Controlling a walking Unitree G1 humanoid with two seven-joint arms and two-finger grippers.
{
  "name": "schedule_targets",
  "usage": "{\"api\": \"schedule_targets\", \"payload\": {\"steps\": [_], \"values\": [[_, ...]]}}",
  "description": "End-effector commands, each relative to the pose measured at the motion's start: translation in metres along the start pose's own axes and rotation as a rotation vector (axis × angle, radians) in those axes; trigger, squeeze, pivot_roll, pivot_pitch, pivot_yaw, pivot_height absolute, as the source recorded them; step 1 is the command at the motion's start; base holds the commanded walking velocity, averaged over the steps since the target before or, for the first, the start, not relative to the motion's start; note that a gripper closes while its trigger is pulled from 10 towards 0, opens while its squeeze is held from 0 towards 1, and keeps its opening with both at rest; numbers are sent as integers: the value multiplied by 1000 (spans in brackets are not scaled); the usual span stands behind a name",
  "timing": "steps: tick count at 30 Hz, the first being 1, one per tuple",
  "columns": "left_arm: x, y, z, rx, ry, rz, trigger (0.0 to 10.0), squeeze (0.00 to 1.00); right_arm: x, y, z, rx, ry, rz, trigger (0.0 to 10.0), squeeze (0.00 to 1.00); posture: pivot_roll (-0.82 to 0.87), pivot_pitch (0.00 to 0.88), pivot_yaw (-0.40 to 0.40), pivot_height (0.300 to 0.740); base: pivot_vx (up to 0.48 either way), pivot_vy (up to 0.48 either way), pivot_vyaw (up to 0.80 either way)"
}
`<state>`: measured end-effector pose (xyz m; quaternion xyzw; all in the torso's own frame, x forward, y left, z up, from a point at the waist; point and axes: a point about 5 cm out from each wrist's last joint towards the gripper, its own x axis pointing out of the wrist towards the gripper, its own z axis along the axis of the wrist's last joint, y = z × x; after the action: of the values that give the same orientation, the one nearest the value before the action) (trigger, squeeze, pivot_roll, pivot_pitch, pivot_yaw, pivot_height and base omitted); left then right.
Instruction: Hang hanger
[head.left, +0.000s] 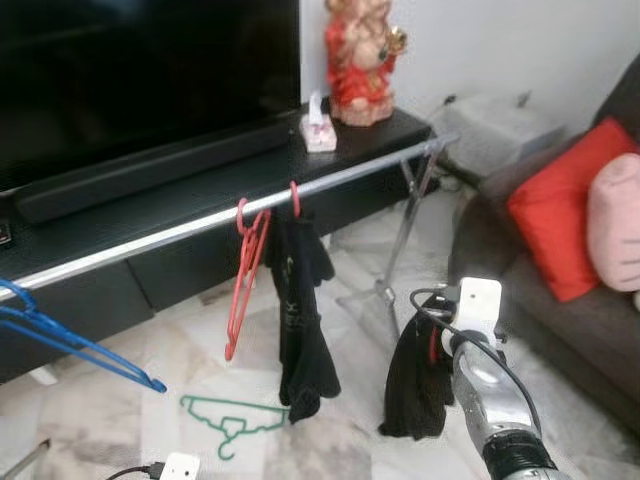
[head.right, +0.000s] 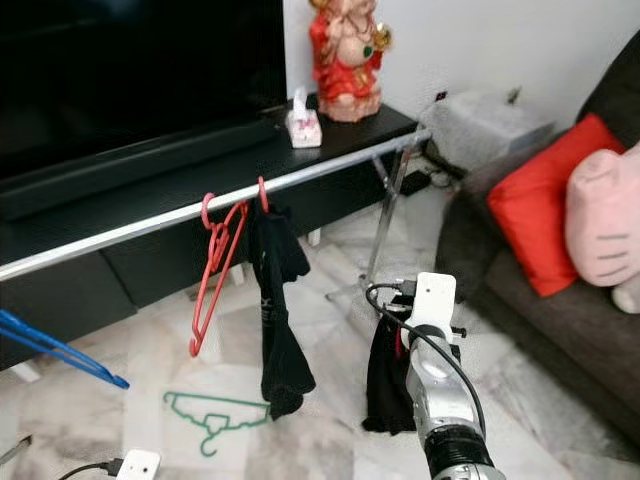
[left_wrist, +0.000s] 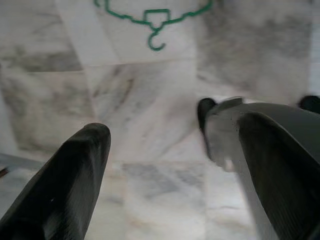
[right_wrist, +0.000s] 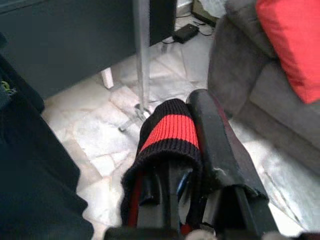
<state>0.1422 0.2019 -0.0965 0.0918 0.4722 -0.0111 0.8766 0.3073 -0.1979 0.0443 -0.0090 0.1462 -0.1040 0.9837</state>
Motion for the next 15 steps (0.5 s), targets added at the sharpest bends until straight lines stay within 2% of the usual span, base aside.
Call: {"api": "schedule_targets", "payload": {"steps": [1, 9, 15], "values": [[-1, 0, -3, 17, 6, -8, 10000, 0, 2, -1, 9, -4, -39, 0, 10000, 0, -66, 0, -11, 740, 0, 0, 0], [-2, -2, 6, 53, -117, -15, 10000, 0, -1, -2, 3, -17, -27, 5, 10000, 0, -56, 0, -18, 740, 0, 0, 0], [-3, -5, 10, 84, -171, -20, 10000, 0, -1, -4, 1, -24, -21, 8, 10000, 0, -49, 0, -25, 740, 0, 0, 0]]}}
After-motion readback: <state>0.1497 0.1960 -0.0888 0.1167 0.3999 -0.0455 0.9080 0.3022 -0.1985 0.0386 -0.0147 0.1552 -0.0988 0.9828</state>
